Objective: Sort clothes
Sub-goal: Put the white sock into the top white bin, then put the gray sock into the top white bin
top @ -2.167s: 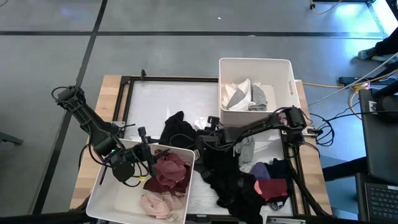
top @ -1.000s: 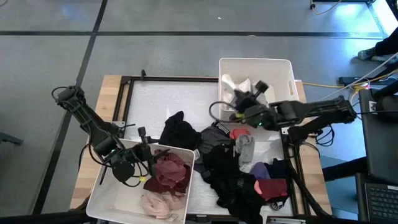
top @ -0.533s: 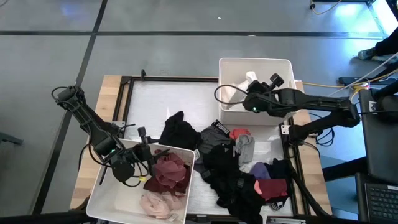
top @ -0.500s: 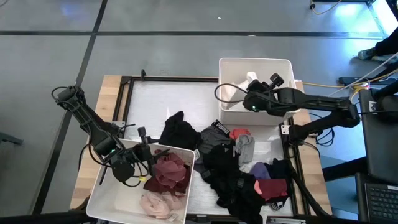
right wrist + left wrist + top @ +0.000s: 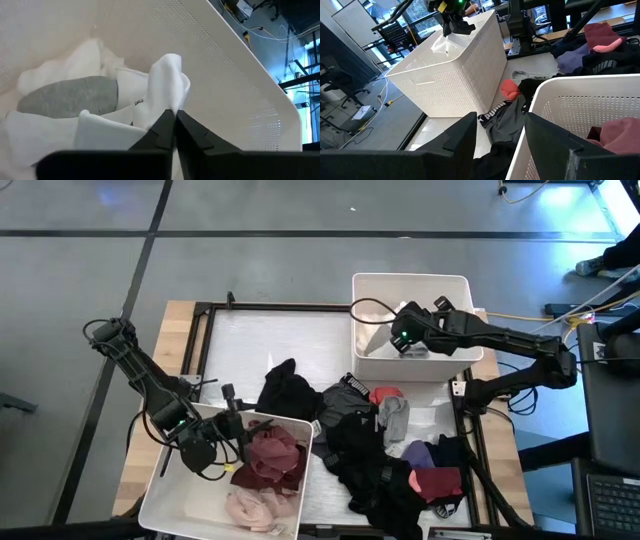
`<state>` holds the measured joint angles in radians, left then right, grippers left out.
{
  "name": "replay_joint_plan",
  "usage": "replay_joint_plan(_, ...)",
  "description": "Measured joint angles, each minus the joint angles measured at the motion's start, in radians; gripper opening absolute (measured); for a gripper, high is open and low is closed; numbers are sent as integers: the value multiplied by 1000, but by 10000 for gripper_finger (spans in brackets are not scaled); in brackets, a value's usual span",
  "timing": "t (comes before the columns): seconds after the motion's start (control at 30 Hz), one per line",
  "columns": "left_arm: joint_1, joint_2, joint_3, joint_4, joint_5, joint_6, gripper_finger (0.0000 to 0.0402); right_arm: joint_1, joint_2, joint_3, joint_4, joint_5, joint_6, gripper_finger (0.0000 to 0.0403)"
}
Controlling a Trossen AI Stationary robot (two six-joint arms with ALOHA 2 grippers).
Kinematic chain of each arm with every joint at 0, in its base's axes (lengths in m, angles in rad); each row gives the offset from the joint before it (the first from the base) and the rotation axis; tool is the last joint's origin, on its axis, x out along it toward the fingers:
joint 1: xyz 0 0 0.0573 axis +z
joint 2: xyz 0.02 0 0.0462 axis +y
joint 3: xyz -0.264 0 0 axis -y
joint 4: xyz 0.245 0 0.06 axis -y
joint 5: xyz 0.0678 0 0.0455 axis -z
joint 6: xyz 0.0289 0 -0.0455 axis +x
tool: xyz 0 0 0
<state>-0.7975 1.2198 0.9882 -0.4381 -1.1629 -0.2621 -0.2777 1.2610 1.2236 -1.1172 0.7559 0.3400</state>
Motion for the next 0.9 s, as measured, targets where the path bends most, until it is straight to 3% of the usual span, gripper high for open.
replay_joint_plan(0.3,0,0,0,0,0,0,156,3,1,41,-47,-24,-4,154)
replay_joint_plan(0.47,0,0,0,0,0,0,156,42,-2,149,-116,-158,48,210)
replay_joint_plan(0.63,0,0,0,0,0,-8,156,203,-11,196,-111,-227,136,231)
replay_joint_plan(0.9,0,0,0,-4,0,-14,156,537,-4,197,-177,-322,386,232)
